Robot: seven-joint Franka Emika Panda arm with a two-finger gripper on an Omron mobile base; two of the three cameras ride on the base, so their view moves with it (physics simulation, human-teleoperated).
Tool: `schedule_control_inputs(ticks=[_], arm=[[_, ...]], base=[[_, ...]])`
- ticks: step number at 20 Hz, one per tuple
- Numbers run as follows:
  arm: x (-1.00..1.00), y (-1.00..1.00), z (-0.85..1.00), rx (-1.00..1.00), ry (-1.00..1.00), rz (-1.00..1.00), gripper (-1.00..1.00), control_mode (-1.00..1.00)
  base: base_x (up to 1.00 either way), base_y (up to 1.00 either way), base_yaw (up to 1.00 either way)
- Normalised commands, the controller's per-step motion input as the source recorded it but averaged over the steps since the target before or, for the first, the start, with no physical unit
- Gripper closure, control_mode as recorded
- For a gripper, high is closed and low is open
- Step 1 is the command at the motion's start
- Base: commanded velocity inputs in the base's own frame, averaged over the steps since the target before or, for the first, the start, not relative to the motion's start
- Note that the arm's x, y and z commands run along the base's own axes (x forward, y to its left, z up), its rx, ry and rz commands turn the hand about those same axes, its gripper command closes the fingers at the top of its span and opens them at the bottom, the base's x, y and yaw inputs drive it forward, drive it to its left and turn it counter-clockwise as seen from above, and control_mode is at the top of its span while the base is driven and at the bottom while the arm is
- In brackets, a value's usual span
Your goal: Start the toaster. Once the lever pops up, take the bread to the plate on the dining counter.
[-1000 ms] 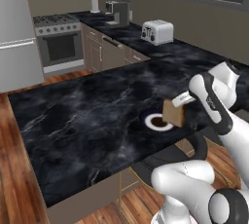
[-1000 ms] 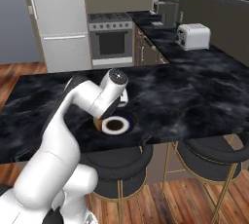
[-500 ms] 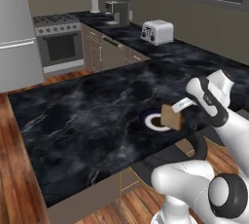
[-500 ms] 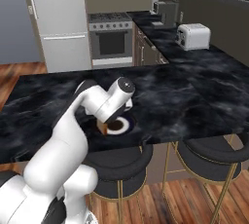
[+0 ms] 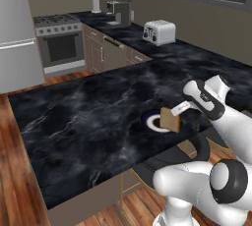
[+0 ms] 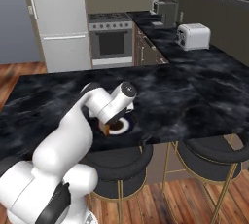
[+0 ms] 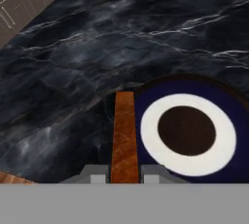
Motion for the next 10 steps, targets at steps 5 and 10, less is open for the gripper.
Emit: schedule_control_inputs(ticks=[5, 10], arm=[[0.23, 0.0, -0.04, 0.03, 0.0, 0.01, 1.0, -1.0], [0.18, 0.0, -0.07, 0.03, 0.0, 0.01, 1.0, -1.0]], base=[[0.0, 0.0, 0.0], [0.0, 0.0, 0.0]])
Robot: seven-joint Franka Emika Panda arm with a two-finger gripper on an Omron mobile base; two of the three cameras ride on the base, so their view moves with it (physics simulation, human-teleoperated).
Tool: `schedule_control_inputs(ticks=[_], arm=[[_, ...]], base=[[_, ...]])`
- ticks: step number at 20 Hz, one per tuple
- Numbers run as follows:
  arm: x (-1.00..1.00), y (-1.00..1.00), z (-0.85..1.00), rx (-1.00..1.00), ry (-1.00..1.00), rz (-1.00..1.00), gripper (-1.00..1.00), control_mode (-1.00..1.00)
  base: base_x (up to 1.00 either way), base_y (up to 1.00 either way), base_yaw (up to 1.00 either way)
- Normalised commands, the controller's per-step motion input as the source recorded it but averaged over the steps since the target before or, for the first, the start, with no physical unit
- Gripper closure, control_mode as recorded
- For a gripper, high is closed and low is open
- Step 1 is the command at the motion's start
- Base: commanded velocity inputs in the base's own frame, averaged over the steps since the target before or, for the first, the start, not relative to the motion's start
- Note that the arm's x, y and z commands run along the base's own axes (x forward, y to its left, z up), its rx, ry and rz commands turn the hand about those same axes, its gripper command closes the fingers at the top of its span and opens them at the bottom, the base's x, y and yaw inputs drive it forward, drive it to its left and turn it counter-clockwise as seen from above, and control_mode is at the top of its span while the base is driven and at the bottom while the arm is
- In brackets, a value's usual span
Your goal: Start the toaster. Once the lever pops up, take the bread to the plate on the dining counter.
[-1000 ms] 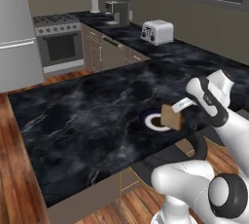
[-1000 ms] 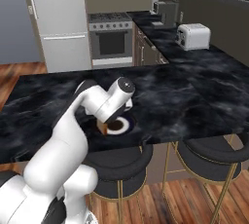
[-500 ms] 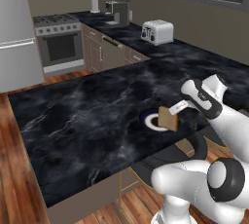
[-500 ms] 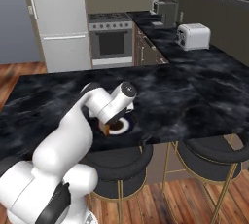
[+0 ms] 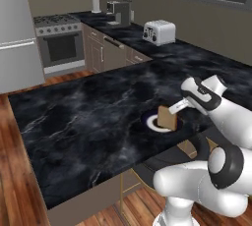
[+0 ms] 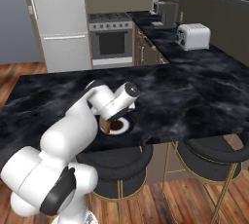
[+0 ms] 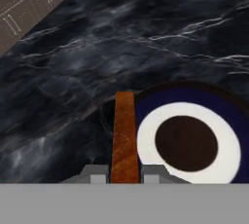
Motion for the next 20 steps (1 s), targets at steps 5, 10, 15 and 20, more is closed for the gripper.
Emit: schedule_control_inputs(ticks=[5, 10, 15, 20], arm=[[0.05, 0.0, -0.25, 0.0, 0.0, 0.0, 1.0, -1.0], [0.06, 0.0, -0.16, 0.0, 0.0, 0.0, 1.0, -1.0], [0.09, 0.0, 0.0, 0.03, -0.02, 0.0, 1.0, -1.0], [0.13, 0.0, 0.0, 0.02, 0.0, 0.0, 1.0, -1.0]], base=[[0.0, 0.0, 0.0], [0.0, 0.0, 0.0], [0.0, 0.0, 0.0], [0.0, 0.0, 0.0]])
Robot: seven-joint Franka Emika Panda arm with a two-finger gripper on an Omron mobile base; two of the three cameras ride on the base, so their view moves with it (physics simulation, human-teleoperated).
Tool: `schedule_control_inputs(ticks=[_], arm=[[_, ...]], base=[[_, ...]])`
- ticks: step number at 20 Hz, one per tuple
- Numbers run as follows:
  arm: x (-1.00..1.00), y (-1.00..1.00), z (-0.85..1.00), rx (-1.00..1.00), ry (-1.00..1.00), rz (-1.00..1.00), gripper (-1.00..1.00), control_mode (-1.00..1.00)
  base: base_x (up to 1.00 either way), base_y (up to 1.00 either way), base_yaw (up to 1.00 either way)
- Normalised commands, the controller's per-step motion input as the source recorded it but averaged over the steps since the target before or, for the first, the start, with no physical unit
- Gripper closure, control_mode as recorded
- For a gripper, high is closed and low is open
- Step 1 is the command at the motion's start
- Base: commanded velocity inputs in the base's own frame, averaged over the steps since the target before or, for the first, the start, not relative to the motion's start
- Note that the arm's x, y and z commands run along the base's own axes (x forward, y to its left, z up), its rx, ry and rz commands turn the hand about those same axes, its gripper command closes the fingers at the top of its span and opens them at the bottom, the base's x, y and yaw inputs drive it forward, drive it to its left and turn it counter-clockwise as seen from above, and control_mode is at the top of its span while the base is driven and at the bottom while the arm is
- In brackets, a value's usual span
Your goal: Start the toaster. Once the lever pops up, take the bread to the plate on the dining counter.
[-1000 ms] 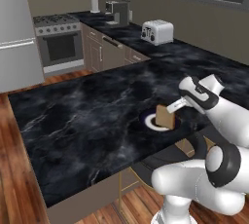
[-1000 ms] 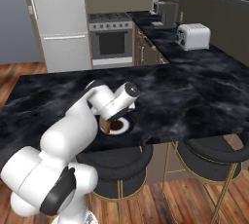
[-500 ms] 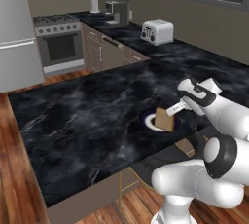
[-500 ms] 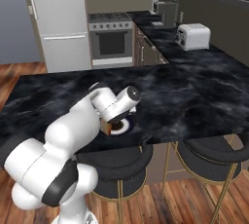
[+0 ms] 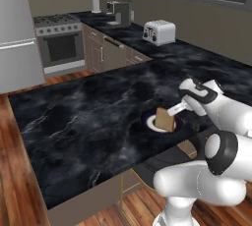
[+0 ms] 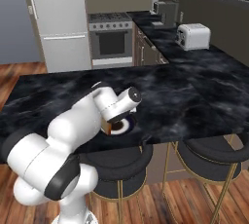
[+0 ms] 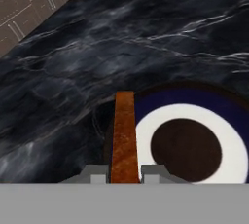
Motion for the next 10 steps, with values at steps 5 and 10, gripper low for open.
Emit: schedule_control_inputs(ticks=[5, 10], arm=[[0.13, 0.0, -0.02, 0.01, 0.0, 0.0, 1.0, -1.0], [0.15, 0.02, -0.09, 0.0, 0.0, 0.0, 1.0, -1.0]], base=[[0.0, 0.0, 0.0], [0.0, 0.0, 0.0]])
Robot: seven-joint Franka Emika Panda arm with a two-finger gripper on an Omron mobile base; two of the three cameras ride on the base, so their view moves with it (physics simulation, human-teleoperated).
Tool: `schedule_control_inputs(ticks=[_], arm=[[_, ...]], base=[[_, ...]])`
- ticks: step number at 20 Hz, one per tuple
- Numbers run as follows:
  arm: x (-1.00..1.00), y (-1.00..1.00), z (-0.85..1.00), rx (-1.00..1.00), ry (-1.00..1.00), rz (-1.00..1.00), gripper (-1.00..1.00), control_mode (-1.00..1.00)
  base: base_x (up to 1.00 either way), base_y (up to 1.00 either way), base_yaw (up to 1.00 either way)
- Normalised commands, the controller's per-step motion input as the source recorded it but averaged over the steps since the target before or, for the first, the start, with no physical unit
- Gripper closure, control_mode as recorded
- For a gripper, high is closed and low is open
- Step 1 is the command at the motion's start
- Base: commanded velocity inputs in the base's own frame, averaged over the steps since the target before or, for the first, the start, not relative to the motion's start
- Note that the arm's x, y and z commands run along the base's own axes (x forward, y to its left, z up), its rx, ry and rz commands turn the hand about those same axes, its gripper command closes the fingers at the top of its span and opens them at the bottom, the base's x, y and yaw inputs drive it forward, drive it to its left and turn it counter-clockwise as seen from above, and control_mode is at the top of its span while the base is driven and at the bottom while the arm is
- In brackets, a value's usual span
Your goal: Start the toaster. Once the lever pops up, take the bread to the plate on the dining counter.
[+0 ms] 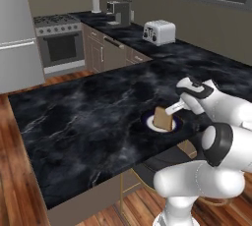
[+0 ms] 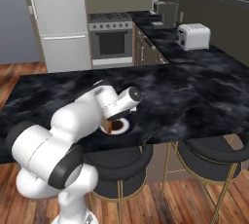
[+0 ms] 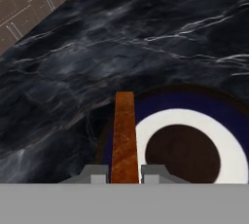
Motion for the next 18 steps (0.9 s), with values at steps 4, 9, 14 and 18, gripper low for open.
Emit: schedule_control_inputs(ticks=[4, 9, 14, 18], arm=[[0.04, 0.0, -0.13, 0.0, 0.0, 0.0, 1.0, -1.0], [0.0, 0.01, -0.17, 0.0, 0.0, 0.0, 1.0, -1.0], [0.05, 0.06, -0.14, 0.0, 0.0, 0.0, 1.0, -1.0], [0.05, 0.01, -0.05, 0.0, 0.0, 0.0, -1.0, -1.0]], base=[[0.0, 0.0, 0.0], [0.0, 0.0, 0.0], [0.0, 0.0, 0.0], [0.0, 0.0, 0.0]])
